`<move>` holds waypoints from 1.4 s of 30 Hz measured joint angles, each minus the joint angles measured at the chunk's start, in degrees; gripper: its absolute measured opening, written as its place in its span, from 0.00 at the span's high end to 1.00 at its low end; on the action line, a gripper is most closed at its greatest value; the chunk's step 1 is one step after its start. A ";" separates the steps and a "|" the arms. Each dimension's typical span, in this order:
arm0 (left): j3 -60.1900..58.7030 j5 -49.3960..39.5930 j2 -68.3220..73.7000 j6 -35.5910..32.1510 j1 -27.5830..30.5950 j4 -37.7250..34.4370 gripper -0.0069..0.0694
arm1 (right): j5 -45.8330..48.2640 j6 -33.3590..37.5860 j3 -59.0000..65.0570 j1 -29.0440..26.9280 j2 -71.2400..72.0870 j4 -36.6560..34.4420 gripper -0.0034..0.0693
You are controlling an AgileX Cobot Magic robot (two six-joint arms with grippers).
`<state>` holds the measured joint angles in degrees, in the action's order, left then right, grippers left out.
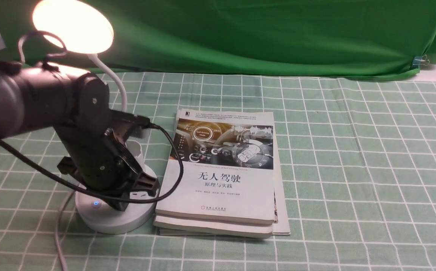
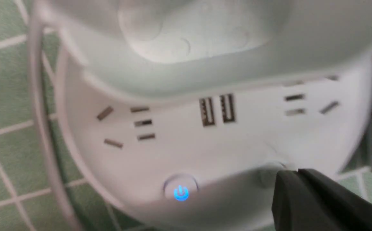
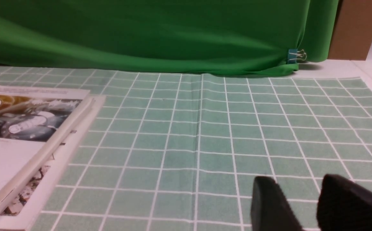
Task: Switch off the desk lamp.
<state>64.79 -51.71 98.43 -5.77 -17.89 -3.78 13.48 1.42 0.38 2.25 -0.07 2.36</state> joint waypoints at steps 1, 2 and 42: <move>0.00 0.00 -0.58 0.00 0.00 -0.08 0.91 | 0.00 0.00 0.00 0.00 0.00 0.00 0.62; 0.00 -0.02 -1.71 0.00 0.00 -0.21 0.91 | 0.00 0.00 0.00 0.00 0.00 0.00 0.62; -14.84 7.41 -30.80 0.14 0.00 -0.98 0.91 | 0.00 0.00 0.00 0.00 0.00 0.00 0.62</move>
<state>49.95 -44.30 67.63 -5.63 -17.89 -4.77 13.48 1.42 0.38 2.25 -0.07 2.36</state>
